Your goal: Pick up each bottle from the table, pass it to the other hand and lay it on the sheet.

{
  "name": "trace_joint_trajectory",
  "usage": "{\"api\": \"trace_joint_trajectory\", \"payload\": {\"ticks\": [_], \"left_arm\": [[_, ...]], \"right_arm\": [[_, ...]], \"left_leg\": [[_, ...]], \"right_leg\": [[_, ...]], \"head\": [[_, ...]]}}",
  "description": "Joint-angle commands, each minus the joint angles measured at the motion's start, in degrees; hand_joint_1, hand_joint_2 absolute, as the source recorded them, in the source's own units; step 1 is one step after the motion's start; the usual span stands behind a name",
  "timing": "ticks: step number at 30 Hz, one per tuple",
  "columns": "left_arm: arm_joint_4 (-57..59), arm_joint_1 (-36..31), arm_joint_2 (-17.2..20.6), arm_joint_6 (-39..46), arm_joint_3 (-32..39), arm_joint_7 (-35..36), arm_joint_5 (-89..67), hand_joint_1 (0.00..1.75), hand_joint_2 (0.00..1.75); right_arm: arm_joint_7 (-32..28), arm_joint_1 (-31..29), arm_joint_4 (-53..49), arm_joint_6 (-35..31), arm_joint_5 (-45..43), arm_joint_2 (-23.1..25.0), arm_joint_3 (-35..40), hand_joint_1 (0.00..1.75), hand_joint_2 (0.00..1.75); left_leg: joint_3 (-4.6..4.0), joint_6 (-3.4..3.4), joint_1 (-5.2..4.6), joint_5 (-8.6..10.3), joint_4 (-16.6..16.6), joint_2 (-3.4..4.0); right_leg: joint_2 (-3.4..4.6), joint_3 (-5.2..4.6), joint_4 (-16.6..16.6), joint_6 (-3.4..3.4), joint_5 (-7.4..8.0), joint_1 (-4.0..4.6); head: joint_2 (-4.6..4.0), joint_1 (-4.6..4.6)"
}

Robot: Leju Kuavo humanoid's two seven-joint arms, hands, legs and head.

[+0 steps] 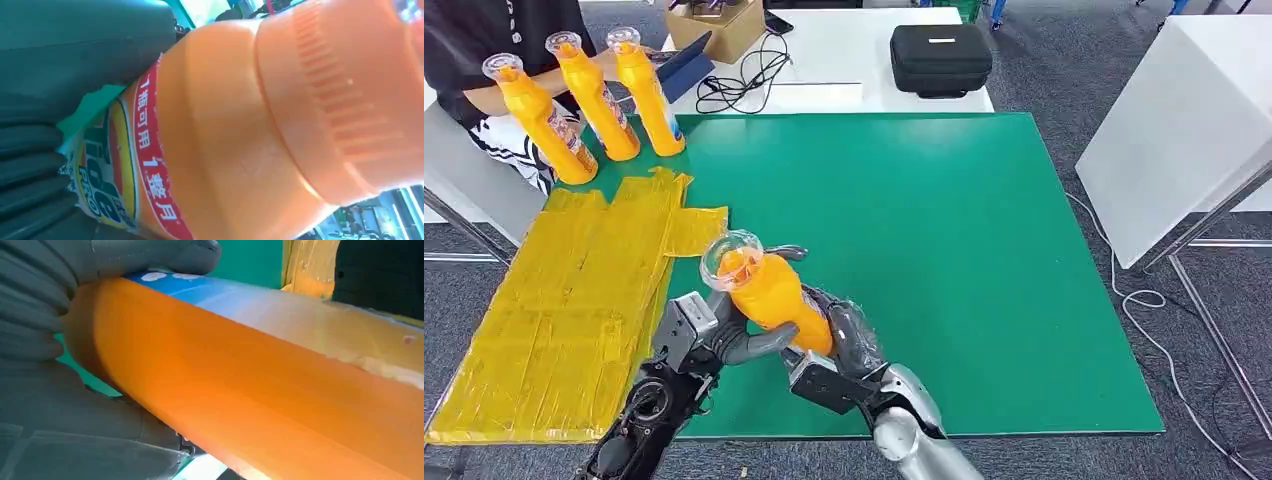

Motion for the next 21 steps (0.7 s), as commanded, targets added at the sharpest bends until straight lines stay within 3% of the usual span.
{"api": "trace_joint_trajectory", "payload": {"ticks": [1, 17, 18, 19, 21], "left_arm": [[0.5, -1.9, -1.2, -1.1, -3.3, -0.2, -0.9, 1.75, 1.75], [0.1, -0.9, -1.5, -1.4, -0.4, -2.9, 0.5, 1.75, 1.75], [-0.2, -0.7, -1.6, -1.5, -0.1, -3.1, 0.8, 1.75, 1.75], [-0.4, -0.1, -1.6, -1.6, 0.3, -3.1, 1.0, 1.75, 1.75], [-0.1, 0.5, -1.3, -1.8, 0.6, -3.7, 1.4, 1.75, 1.75]], "right_arm": [[0.4, -2.6, 5.2, -0.4, 0.6, -1.0, 2.7, 1.75, 1.75], [0.6, 2.6, -4.9, -1.3, -1.6, -4.1, -4.0, 1.75, 1.75], [0.8, 3.3, -6.1, -1.6, -1.2, -4.6, -4.4, 1.59, 1.75], [0.8, 4.6, -8.3, -1.2, -1.0, -5.5, -4.9, 0.00, 1.75], [1.1, 8.1, -13.7, -0.4, -0.6, -7.7, -6.0, 0.00, 1.75]], "left_leg": [[0.21, 0.02, -0.03, -0.08, 0.0, -0.08], [0.32, 0.04, -0.04, -0.13, 0.0, -0.18], [0.39, 0.05, -0.06, -0.16, 0.0, -0.18], [0.19, 0.03, -0.02, -0.07, 0.0, -0.14], [0.35, 0.05, -0.06, -0.12, -0.1, -0.21]], "right_leg": [[-0.16, 0.25, 0.0, 0.13, -0.10, -0.03], [-0.27, 0.38, -0.1, 0.18, -0.17, -0.05], [-0.29, 0.45, -0.1, 0.21, -0.20, -0.06], [-0.21, 0.24, -0.1, 0.13, -0.10, -0.03], [-0.31, 0.42, -0.1, 0.19, -0.17, -0.06]], "head": [[0.00, 0.00], [0.00, 0.00], [0.00, 0.00], [0.00, 0.00], [0.00, 0.00]]}}
